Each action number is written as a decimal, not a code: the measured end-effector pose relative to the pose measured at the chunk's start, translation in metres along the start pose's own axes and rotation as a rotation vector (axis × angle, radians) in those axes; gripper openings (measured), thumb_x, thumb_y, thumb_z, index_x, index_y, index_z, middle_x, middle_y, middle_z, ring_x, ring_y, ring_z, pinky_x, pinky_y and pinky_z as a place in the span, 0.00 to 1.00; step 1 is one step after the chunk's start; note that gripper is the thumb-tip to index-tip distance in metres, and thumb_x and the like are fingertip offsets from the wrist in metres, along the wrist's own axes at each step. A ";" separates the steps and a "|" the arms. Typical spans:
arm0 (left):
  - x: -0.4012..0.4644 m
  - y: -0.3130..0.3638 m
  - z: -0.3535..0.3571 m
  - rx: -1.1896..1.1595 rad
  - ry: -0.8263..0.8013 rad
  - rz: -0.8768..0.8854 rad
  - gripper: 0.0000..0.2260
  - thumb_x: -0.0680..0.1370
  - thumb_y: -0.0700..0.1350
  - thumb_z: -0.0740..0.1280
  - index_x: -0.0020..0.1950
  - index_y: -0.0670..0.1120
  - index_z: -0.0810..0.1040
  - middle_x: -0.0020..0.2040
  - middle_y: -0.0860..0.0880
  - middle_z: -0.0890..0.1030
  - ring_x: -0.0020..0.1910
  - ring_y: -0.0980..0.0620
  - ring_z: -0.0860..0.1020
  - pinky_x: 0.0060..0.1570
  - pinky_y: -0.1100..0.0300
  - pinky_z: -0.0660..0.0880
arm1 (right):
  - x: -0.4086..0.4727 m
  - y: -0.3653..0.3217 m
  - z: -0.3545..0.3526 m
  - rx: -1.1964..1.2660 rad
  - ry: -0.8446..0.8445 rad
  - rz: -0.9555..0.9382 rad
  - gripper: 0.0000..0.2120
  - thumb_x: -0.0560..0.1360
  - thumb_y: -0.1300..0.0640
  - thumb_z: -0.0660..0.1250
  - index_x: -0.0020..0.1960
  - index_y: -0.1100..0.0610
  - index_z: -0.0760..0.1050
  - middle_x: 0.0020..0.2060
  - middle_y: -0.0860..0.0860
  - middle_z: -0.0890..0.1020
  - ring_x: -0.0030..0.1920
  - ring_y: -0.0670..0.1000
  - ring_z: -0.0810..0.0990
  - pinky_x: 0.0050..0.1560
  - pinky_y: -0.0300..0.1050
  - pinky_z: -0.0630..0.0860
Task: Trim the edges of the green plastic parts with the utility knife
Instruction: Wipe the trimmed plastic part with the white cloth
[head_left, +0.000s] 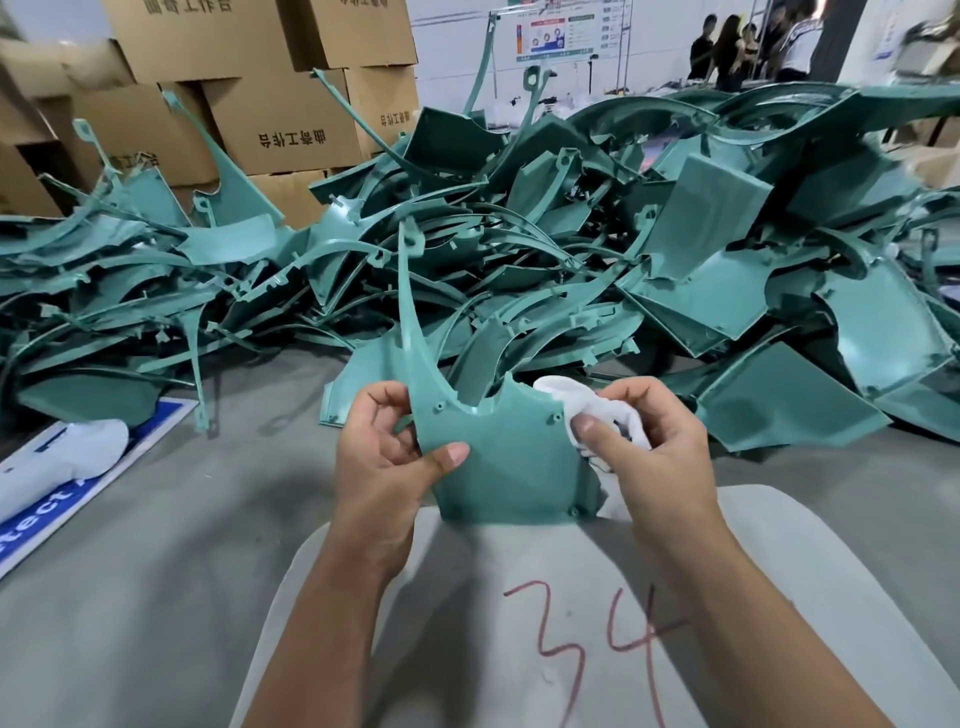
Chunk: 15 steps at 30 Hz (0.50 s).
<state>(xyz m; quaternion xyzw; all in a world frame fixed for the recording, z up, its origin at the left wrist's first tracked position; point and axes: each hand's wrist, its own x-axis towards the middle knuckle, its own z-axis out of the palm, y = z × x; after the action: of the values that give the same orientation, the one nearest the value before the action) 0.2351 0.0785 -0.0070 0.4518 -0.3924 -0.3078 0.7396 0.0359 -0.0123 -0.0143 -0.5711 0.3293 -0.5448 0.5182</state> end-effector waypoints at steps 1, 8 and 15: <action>0.000 0.000 0.001 0.023 -0.003 -0.019 0.24 0.66 0.31 0.74 0.60 0.39 0.72 0.57 0.39 0.84 0.52 0.41 0.84 0.53 0.44 0.82 | 0.000 -0.001 0.000 0.024 0.009 -0.004 0.09 0.70 0.60 0.78 0.45 0.51 0.80 0.41 0.52 0.84 0.40 0.50 0.80 0.41 0.46 0.77; -0.007 -0.004 0.008 0.109 -0.056 -0.005 0.10 0.80 0.39 0.68 0.60 0.45 0.74 0.51 0.38 0.85 0.48 0.39 0.84 0.50 0.45 0.82 | -0.008 -0.007 0.005 0.028 -0.020 -0.130 0.06 0.73 0.50 0.74 0.48 0.50 0.82 0.40 0.50 0.84 0.37 0.49 0.81 0.36 0.45 0.79; -0.010 0.002 0.012 0.293 -0.130 0.146 0.16 0.82 0.41 0.67 0.69 0.50 0.78 0.55 0.46 0.86 0.55 0.44 0.85 0.54 0.50 0.81 | -0.007 -0.007 0.006 -0.055 0.003 -0.185 0.09 0.75 0.52 0.75 0.54 0.48 0.82 0.47 0.48 0.86 0.46 0.51 0.84 0.44 0.41 0.80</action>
<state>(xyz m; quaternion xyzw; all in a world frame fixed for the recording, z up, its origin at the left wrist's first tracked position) 0.2201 0.0821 -0.0044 0.5041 -0.5118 -0.2216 0.6593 0.0394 -0.0027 -0.0092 -0.6122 0.2911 -0.5819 0.4493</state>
